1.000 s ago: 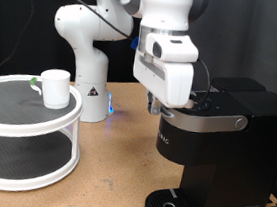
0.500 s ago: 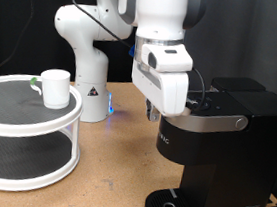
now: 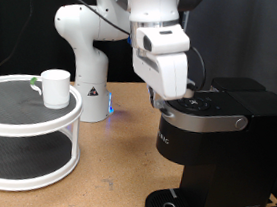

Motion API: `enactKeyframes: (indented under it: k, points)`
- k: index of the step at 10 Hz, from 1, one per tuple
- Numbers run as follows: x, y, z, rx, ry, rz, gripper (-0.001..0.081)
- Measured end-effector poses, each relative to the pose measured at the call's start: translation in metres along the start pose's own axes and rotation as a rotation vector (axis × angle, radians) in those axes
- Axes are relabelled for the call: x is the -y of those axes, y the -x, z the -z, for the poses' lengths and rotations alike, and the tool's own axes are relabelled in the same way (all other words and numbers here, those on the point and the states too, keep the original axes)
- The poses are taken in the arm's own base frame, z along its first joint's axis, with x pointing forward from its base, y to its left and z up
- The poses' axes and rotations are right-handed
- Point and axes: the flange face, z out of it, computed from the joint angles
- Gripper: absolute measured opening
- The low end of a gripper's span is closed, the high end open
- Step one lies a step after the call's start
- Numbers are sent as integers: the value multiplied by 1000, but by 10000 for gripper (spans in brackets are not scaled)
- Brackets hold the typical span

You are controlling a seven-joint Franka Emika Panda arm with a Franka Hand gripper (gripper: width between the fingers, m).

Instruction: Make a cup of coffee with the keurig machine

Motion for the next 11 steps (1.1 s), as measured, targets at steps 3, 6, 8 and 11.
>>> enactKeyframes:
  k: [3, 6, 8, 11]
  points:
    - [-2, -6, 22, -18, -17, -10, 4]
    - [-12, -16, 55, -71, -55, -50, 4]
    - [-13, -16, 59, -63, -70, -51, 4]
    - [-8, -1, 56, -18, -149, 104, 4]
